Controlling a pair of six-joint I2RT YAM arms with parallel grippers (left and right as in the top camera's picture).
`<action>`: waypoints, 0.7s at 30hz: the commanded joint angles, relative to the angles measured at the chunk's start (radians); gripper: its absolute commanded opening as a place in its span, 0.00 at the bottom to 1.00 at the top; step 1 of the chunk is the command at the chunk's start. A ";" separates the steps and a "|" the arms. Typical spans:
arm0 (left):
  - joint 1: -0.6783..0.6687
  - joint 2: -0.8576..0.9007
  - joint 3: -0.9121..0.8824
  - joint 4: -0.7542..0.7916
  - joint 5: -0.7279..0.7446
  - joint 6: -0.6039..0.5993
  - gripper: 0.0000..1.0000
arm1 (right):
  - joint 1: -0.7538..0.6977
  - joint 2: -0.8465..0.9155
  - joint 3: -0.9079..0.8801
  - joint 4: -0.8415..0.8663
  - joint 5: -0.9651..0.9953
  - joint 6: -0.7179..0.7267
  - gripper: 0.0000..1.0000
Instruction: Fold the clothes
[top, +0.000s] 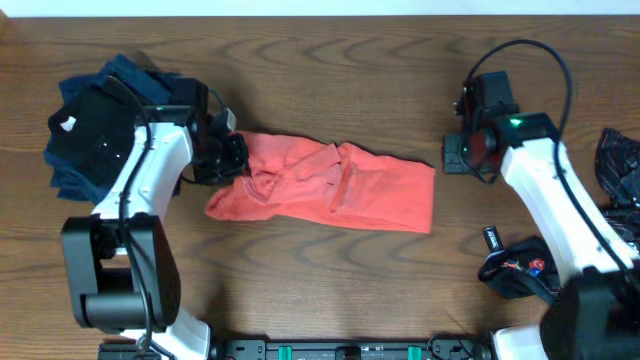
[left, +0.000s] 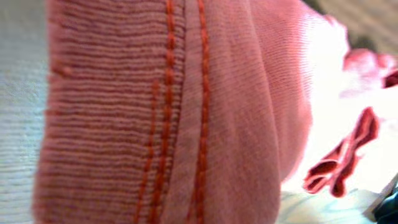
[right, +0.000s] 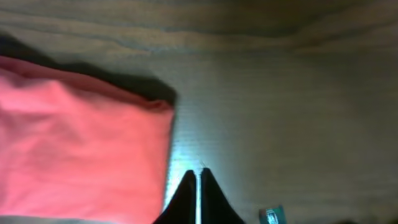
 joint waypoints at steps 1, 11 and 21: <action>-0.002 -0.014 0.027 0.001 -0.011 0.013 0.09 | 0.014 0.091 0.002 0.022 -0.019 -0.037 0.01; -0.006 -0.014 0.099 0.003 0.111 0.000 0.09 | 0.071 0.312 0.002 0.092 -0.146 -0.036 0.01; -0.159 -0.014 0.176 0.031 0.221 -0.050 0.10 | 0.132 0.372 0.002 0.113 -0.142 -0.003 0.01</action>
